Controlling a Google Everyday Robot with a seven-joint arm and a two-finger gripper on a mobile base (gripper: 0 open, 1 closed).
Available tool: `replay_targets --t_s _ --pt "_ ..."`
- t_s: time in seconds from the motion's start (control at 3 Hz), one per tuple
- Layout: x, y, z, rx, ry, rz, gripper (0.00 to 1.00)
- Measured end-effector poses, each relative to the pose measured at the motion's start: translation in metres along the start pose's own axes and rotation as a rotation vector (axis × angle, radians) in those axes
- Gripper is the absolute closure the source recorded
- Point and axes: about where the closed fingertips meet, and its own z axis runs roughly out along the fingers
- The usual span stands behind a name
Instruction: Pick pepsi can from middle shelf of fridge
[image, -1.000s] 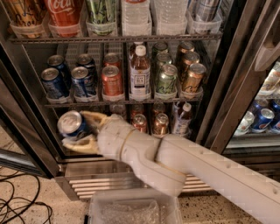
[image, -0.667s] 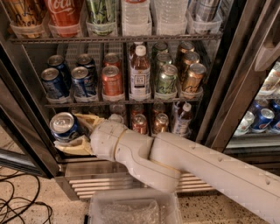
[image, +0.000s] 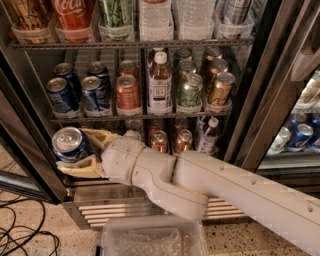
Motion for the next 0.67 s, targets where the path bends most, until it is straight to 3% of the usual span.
replay_targets --t_s 0.67 --pt "-0.058 -0.007 -0.051 -0.076 -0.033 -0.062 1.0"
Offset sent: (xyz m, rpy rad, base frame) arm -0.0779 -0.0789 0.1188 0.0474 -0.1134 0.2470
